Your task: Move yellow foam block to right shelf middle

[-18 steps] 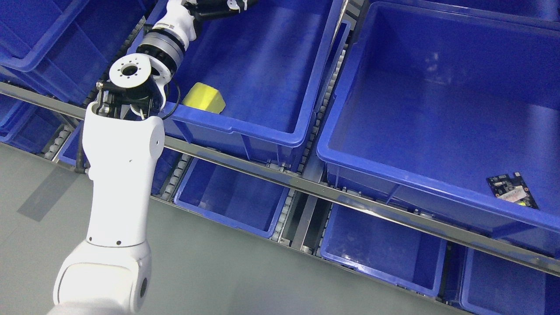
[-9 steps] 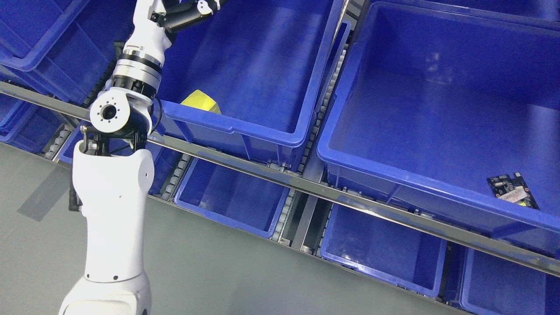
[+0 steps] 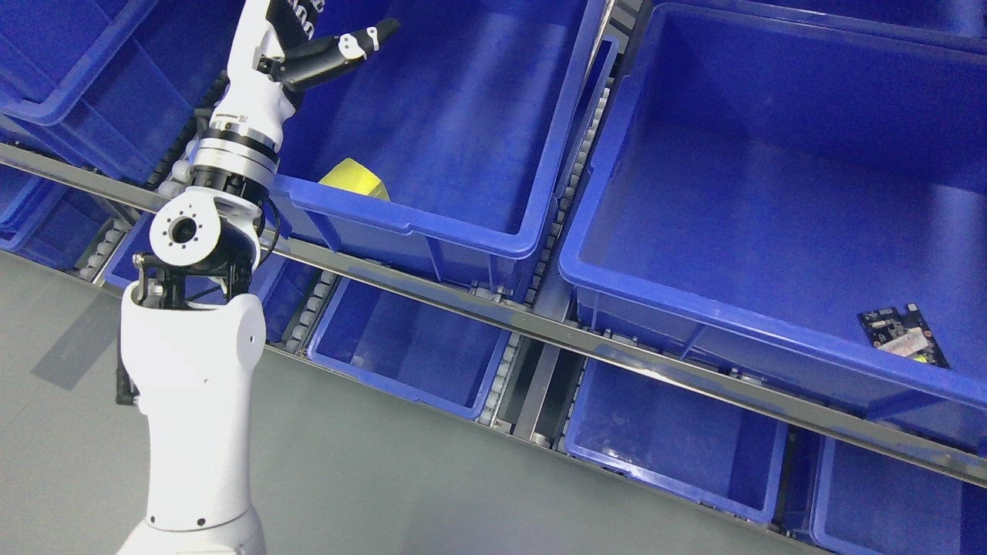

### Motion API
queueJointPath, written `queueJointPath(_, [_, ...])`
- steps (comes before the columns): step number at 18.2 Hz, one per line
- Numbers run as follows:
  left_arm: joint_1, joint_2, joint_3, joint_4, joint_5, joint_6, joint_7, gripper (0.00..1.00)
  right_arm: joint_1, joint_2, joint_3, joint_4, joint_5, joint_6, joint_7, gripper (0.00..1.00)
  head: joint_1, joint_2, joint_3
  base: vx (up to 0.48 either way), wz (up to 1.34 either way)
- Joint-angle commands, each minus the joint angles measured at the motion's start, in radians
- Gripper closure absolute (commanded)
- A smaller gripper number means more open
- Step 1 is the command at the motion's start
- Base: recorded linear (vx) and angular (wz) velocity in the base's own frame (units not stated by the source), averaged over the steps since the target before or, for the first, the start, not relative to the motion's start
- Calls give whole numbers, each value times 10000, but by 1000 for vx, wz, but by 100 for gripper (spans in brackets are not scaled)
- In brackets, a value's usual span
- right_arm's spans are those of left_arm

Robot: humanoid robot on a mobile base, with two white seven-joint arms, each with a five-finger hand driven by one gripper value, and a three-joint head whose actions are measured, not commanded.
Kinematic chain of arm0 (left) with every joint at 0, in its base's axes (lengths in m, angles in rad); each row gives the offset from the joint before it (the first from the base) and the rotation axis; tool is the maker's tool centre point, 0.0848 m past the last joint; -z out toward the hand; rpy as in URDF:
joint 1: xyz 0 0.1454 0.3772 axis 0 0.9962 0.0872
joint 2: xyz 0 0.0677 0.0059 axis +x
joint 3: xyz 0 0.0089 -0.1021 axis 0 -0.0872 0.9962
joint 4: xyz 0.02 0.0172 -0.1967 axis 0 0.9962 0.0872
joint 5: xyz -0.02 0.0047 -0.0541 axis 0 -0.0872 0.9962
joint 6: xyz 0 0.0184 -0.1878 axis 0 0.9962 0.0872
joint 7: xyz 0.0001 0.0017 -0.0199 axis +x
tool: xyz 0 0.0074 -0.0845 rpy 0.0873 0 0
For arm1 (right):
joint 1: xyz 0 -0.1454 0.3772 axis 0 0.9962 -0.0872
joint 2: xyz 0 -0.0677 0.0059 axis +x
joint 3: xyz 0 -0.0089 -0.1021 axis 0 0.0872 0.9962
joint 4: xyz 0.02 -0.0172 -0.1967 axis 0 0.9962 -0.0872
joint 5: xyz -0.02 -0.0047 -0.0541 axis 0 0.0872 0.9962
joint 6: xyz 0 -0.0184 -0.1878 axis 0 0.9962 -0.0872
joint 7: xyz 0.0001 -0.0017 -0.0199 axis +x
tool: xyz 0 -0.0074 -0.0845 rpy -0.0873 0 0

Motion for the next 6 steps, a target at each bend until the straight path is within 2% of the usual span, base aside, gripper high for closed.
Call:
queueJointPath(1, [335, 175, 450, -531, 1, 290, 30, 0, -16, -175, 0, -175, 0, -8, 7, 0, 0, 0, 0, 0, 0])
queueJointPath(6, [458, 175, 450, -531, 1, 290, 14, 0, -16, -175, 0, -175, 0, -8, 7, 0, 0, 0, 0, 0, 0])
